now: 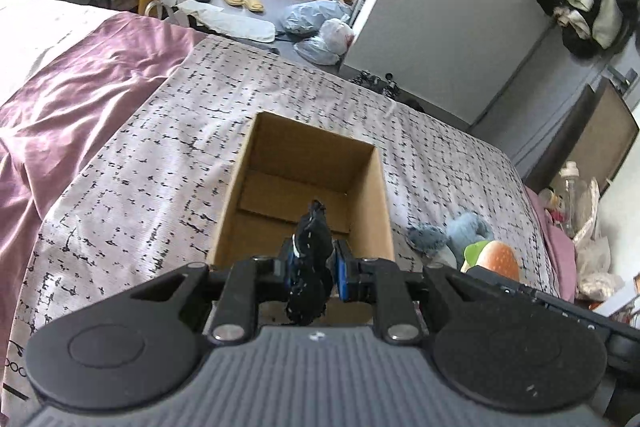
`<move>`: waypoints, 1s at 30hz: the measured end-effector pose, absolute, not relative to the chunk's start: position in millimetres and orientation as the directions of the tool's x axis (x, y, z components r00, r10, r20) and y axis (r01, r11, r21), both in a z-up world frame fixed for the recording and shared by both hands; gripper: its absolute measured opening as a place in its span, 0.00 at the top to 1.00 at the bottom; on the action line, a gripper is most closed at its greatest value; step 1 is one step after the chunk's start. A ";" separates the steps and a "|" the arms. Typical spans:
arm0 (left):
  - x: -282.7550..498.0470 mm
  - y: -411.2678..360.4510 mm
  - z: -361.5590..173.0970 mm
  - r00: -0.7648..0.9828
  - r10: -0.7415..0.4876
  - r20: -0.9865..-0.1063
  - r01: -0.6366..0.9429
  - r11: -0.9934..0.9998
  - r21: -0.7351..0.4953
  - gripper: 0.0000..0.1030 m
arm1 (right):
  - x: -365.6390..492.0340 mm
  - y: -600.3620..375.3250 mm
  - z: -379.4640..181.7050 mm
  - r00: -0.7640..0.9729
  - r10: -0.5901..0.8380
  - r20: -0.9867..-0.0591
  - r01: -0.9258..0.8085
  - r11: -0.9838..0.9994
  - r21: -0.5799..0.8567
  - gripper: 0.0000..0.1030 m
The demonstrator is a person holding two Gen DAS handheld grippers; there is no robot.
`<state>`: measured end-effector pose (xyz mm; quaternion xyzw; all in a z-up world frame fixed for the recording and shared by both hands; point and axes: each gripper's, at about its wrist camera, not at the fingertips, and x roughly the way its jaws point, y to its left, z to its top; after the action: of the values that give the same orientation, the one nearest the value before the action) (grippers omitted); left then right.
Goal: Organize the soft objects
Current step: 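Carry the hamburger and black plush into the box and open both tools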
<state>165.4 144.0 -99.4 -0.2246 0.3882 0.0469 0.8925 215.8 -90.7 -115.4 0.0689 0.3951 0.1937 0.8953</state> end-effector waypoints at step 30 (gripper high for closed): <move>209.0 184.3 -164.4 0.642 -0.207 -0.738 -0.345 0.782 -0.520 0.81 | 247.9 -26.7 -151.8 0.536 0.401 -0.743 -0.335 0.909 0.248 0.55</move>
<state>209.0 184.3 -164.4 -0.3280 0.4210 0.0407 0.8447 247.9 -26.7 -151.8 0.0377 0.4335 0.2101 0.8755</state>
